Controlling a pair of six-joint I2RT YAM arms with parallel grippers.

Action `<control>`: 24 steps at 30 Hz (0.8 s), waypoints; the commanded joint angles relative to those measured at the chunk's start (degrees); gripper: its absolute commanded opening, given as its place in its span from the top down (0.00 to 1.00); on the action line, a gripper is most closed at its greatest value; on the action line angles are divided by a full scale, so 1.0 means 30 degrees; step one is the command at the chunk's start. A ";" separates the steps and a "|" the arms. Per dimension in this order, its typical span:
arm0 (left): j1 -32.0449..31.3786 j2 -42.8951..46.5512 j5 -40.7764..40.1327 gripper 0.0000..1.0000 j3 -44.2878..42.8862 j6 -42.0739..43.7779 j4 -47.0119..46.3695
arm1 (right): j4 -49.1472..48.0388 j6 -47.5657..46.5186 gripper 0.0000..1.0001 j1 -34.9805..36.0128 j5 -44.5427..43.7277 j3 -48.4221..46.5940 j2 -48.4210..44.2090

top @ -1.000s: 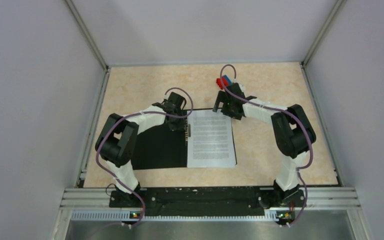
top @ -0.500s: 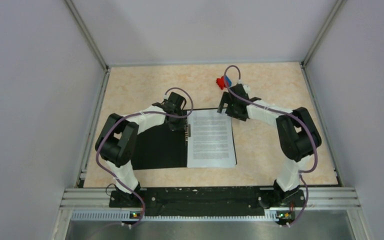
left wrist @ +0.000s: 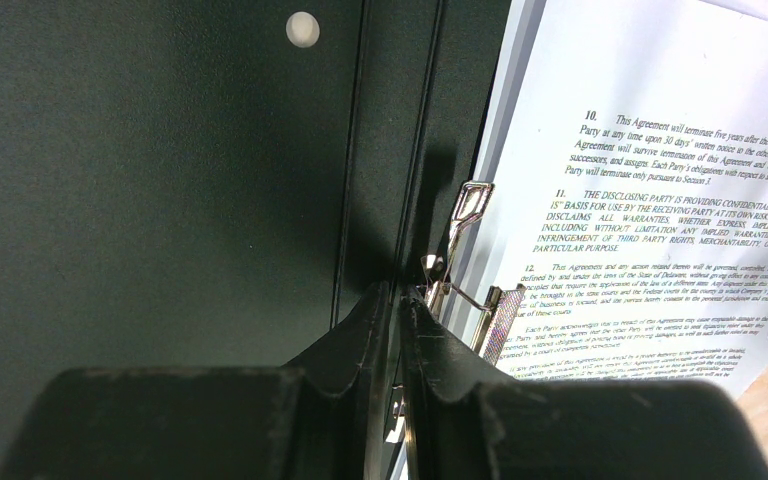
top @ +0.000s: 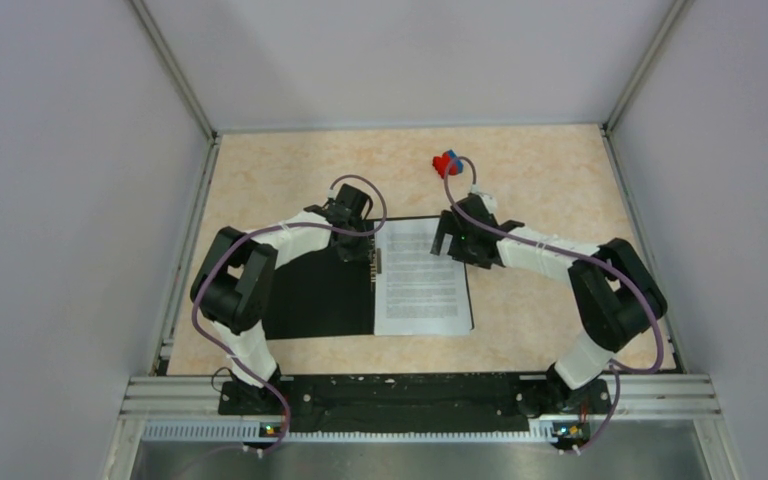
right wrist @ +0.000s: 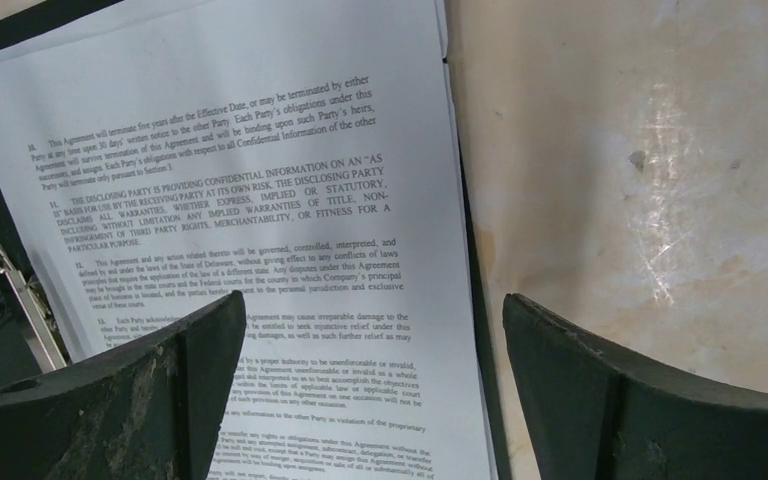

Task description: Put the files into the folder

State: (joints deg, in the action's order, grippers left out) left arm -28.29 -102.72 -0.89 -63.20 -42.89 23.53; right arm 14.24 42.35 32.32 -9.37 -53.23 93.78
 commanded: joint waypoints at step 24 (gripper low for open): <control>0.0001 -0.0415 0.0206 0.86 0.0117 0.0236 -0.0709 | -0.0352 0.0615 0.01 0.1079 -0.0701 -0.0394 -0.0021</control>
State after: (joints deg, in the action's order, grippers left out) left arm -28.29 -102.74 -0.86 -63.20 -42.85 23.51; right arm 13.30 44.18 34.94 -11.09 -53.23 93.78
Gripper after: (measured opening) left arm 0.144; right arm 0.987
